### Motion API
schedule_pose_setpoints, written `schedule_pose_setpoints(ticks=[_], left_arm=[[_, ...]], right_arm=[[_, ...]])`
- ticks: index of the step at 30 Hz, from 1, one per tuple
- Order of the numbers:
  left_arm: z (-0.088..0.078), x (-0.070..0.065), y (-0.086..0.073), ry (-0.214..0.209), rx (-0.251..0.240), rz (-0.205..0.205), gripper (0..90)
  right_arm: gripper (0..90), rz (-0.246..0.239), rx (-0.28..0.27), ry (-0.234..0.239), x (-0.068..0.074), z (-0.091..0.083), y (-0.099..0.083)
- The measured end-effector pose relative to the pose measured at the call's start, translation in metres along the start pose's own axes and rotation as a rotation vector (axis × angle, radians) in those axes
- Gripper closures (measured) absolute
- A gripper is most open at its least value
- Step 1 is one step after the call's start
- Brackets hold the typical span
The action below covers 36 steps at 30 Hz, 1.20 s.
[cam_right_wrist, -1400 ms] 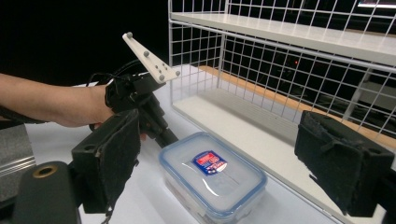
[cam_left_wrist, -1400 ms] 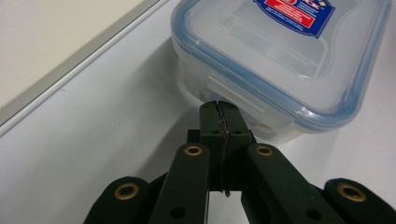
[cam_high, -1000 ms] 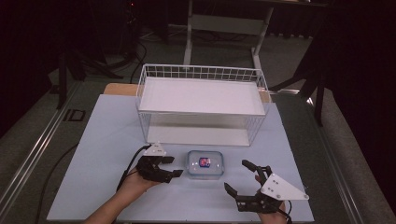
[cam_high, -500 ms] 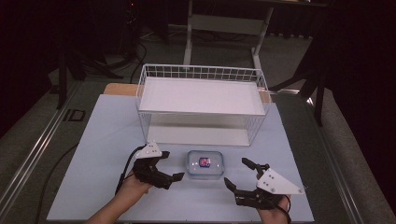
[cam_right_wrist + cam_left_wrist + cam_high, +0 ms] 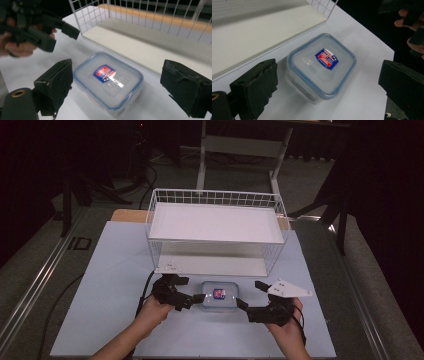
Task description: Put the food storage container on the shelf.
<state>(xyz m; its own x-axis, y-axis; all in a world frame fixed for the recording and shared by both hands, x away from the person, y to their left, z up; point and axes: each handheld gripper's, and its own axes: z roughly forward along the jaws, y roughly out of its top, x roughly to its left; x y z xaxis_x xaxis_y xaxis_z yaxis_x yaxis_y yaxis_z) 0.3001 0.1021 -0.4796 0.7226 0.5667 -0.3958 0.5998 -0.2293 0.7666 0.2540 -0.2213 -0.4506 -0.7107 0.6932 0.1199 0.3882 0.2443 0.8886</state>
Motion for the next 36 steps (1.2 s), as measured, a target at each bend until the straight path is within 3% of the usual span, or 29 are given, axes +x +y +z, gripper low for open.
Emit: schedule_pose_setpoints(ticks=[4,13,15,17,21,24,26,31,36], left_arm=[[0.010,0.007,-0.001,-0.010,0.004,-0.055,3.5],[0.032,0.022,-0.008,-0.043,0.066,-0.230,5.7],[0.035,0.021,-0.011,-0.023,0.077,-0.214,5.7],[0.039,0.021,-0.015,-0.028,0.085,-0.239,9.1],[0.047,0.027,-0.021,-0.042,0.118,-0.321,15.8],[0.049,0.030,-0.024,-0.058,0.114,-0.362,20.9],[0.051,0.031,-0.026,-0.064,0.118,-0.375,22.2],[0.051,0.033,-0.025,-0.095,0.110,-0.390,36.9],[0.049,0.029,-0.021,-0.079,0.133,-0.403,42.4]], right_arm=[[11.1,0.101,0.043,0.002,-0.013,0.014,-0.001],[13.6,0.353,0.160,0.058,-0.038,0.047,-0.013],[14.3,0.419,0.175,0.070,-0.041,0.053,-0.018],[14.3,0.472,0.211,0.103,-0.043,0.059,-0.024],[15.0,0.523,0.263,0.099,-0.045,0.070,-0.034],[19.6,0.575,0.294,0.104,-0.050,0.074,-0.038],[23.4,0.608,0.310,0.117,-0.053,0.076,-0.040],[37.8,0.677,0.318,0.160,-0.055,0.076,-0.040],[38.5,0.709,0.352,0.152,-0.052,0.076,-0.037]])
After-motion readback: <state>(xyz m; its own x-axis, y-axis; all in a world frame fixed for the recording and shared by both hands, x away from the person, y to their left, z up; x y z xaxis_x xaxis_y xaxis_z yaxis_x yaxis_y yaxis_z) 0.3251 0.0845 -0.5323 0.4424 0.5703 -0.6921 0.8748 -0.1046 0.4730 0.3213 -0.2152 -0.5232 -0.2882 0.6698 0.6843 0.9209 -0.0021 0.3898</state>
